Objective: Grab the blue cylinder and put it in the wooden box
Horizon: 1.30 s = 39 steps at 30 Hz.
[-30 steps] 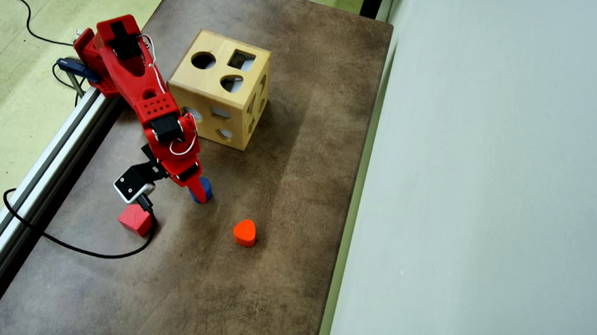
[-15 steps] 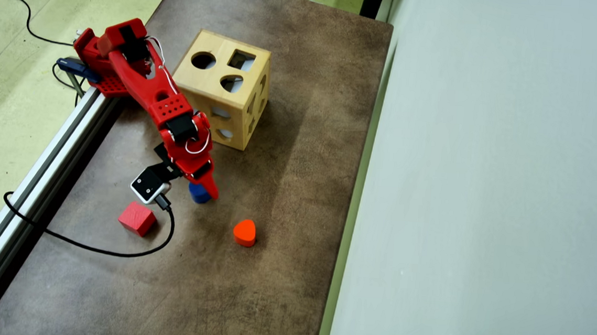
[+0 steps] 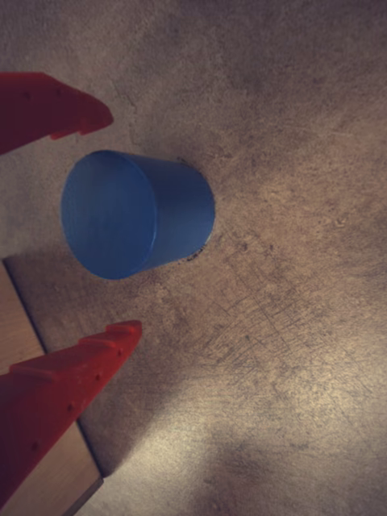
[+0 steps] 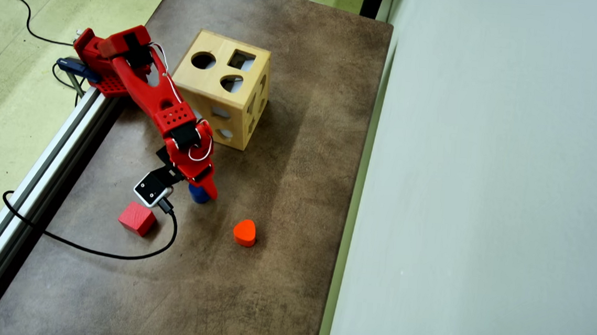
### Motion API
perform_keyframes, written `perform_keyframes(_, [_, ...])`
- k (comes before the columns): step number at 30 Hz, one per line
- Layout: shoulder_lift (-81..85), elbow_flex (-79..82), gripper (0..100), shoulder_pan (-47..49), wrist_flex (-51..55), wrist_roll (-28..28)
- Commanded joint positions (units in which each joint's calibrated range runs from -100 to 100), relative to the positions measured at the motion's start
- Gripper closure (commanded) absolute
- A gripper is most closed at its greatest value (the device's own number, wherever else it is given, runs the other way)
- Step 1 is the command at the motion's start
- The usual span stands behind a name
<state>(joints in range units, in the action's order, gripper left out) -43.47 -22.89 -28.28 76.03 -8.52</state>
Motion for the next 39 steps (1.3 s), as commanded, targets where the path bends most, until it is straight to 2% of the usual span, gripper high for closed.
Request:
perform_keyframes(1, [-0.4,-2.5,64,0.3,-0.6,-0.1])
perform_keyframes(39, [-3.3,-8.9,64,-0.5,-0.6,0.3])
